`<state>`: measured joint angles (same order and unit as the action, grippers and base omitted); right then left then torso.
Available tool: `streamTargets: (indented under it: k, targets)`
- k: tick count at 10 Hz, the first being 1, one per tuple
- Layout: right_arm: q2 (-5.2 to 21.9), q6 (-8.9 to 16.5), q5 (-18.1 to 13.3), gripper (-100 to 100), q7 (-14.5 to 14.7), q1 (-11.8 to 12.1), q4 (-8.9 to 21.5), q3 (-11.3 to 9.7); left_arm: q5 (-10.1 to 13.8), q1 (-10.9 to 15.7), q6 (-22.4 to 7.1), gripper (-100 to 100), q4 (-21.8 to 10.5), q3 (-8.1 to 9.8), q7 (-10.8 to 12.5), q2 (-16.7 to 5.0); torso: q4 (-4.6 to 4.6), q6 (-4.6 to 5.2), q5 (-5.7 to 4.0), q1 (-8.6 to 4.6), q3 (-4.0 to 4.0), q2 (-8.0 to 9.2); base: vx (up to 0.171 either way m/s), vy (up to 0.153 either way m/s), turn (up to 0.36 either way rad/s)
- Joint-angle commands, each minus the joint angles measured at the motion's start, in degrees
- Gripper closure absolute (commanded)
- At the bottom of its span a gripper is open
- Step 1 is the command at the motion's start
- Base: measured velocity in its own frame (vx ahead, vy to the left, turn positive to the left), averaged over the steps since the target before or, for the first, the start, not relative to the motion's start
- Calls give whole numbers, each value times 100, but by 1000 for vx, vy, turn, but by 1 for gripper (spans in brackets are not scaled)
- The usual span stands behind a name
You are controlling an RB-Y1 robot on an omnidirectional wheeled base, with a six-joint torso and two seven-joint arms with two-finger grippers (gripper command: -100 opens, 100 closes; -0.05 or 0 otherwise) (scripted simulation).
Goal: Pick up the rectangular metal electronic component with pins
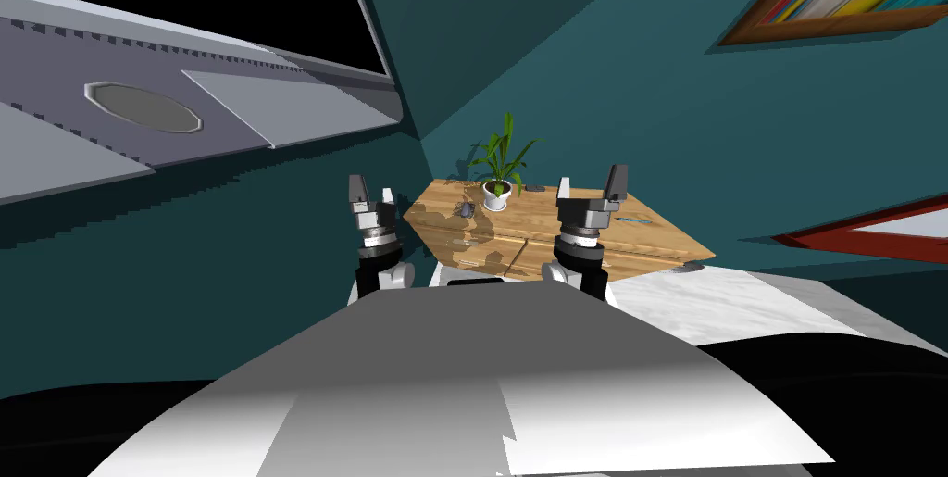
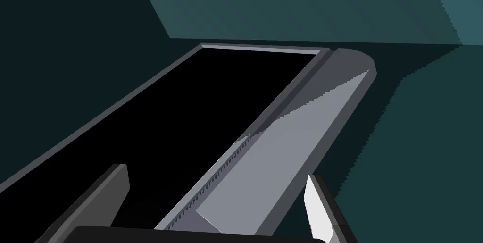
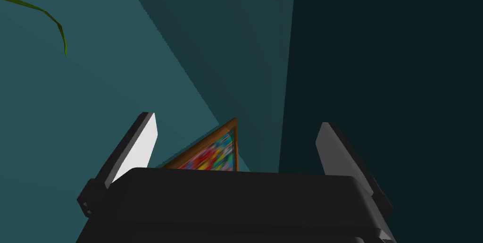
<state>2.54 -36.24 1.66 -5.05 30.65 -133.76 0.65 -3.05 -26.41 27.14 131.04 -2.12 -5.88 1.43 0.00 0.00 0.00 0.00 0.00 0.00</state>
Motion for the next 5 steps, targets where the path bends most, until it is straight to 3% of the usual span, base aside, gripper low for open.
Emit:
streamTargets:
  k: [1, 5]
  targets:
    - [0, 0, 0, 0, 0, 0, 0, 0, -36, 152, -246, -100, -78, 80, 9, -205, 0, 0, 0, 0, 0, 0, -24, -16, 53]
    - [0, 0, 0, 0, 0, -1, 0, 0, -118, 516, -811, -100, -290, 262, 32, -514, 4, 0, -2, -7, 10, 18, -49, -22, 42]
